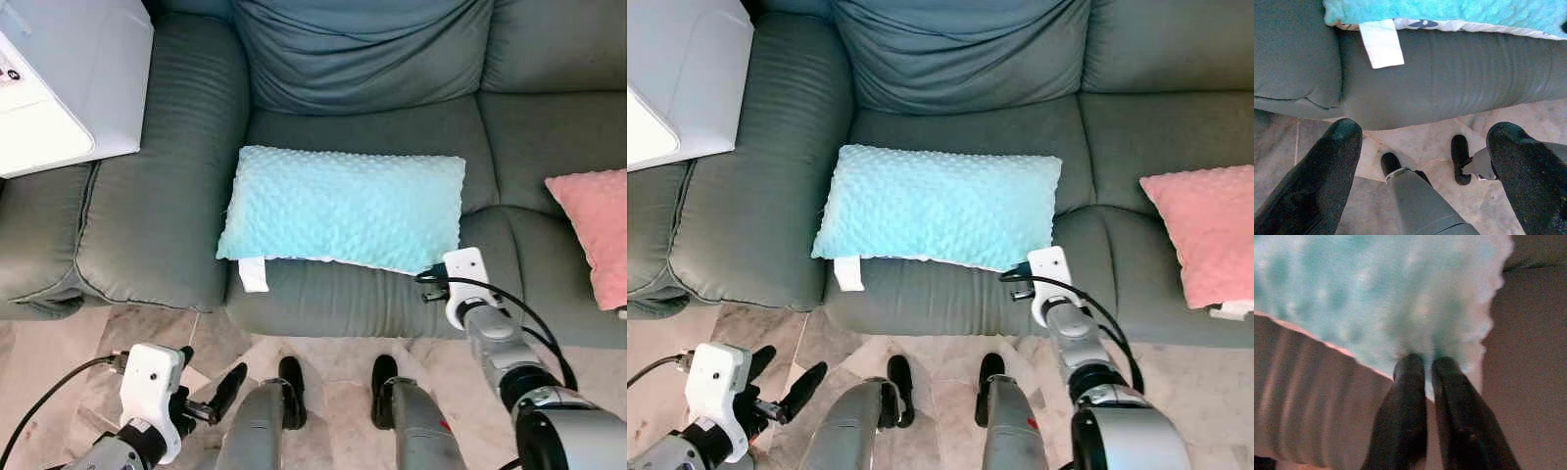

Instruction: Move the pillow to the sofa

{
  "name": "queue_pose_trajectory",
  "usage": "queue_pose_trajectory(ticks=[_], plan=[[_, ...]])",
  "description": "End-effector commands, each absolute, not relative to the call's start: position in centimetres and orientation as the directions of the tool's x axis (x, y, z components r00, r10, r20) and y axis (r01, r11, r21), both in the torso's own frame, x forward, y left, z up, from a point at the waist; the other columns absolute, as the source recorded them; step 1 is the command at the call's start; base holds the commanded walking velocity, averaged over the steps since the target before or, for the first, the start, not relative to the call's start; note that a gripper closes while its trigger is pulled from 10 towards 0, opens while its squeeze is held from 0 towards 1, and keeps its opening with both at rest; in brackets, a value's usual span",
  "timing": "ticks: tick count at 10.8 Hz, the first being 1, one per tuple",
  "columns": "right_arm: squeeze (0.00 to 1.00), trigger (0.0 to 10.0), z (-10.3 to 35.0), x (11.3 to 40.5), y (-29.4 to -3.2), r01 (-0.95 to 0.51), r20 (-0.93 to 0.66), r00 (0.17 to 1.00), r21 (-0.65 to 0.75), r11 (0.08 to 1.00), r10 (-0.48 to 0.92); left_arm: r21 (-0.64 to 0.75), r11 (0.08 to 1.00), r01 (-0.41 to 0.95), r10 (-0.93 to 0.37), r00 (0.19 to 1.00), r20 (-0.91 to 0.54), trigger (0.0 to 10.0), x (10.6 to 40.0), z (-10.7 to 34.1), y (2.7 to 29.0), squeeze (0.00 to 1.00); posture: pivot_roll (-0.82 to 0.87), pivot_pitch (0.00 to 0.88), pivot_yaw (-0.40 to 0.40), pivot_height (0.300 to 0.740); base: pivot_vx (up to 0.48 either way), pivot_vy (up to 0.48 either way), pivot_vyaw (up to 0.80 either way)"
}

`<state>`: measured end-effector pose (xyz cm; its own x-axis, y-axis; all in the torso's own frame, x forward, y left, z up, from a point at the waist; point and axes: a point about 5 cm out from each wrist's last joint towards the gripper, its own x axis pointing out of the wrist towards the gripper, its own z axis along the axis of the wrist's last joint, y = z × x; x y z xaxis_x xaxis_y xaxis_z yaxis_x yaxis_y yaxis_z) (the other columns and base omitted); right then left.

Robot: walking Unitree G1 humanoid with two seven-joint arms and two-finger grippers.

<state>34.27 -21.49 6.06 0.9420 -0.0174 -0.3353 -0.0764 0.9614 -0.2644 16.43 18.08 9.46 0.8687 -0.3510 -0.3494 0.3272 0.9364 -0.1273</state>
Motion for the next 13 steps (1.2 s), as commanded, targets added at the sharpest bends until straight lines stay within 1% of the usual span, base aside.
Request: queue_pose_trajectory(ticks=[1, 5, 6, 8, 11, 12, 13], plan=[[0.0, 0.0, 4.5, 33.1, -21.7, -0.079, -0.39, 0.92, -0.265, 0.961, -0.032, -0.116, 0.95, 0.291, -0.313, 0.858, -0.407, 10.0, 15.8, 8.5, 19.0, 0.0, 0.18, 0.509, 0.146, 0.74, 0.0, 0.0, 0.0], [0.0, 0.0, 4.2, 32.9, -22.0, -0.075, -0.397, 0.917, -0.288, 0.955, -0.048, -0.103, 0.953, 0.286, -0.303, 0.862, -0.407, 10.0, 16.2, 8.3, 19.1, 0.0, 0.18, 0.502, 0.146, 0.74, 0.0, 0.0, 0.0], [0.0, 0.0, 3.9, 32.5, -22.3, -0.076, -0.409, 0.91, -0.313, 0.947, -0.063, -0.097, 0.954, 0.285, -0.3, 0.864, -0.405, 10.0, 16.5, 8.3, 19.1, 0.0, 0.18, 0.497, 0.145, 0.74, 0.0, 0.0, 0.0], [0.0, 0.0, 3.0, 31.4, -23.7, -0.048, -0.43, 0.893, -0.38, 0.924, -0.13, -0.086, 0.958, 0.272, -0.284, 0.877, -0.389, 10.0, 17.3, 8.4, 19.3, 0.0, 0.17, 0.487, 0.131, 0.74, 0.0, 0.0, 0.0], [0.0, 0.0, 2.6, 30.4, -25.0, -0.001, -0.413, 0.895, -0.379, 0.925, -0.168, -0.092, 0.959, 0.267, -0.282, 0.887, -0.366, 10.0, 18.6, 8.1, 18.7, 0.0, 0.12, 0.461, 0.123, 0.74, 0.0, 0.0, 0.0], [0.0, 10.0, 2.8, 30.6, -25.0, 0.015, -0.389, 0.904, -0.384, 0.923, -0.177, -0.091, 0.96, 0.266, -0.281, 0.893, -0.351, 10.0, 19.5, 8.0, 18.5, 0.0, 0.1, 0.445, 0.114, 0.74, 0.0, 0.0, 0.0], [0.81, 10.0, 3.2, 30.7, -24.7, 0.022, -0.343, 0.925, -0.384, 0.923, -0.164, -0.087, 0.962, 0.259, -0.273, 0.903, -0.333, 10.0, 20.4, 8.1, 18.5, 0.0, 0.08, 0.425, 0.107, 0.74, 0.0, 0.0, 0.0]])
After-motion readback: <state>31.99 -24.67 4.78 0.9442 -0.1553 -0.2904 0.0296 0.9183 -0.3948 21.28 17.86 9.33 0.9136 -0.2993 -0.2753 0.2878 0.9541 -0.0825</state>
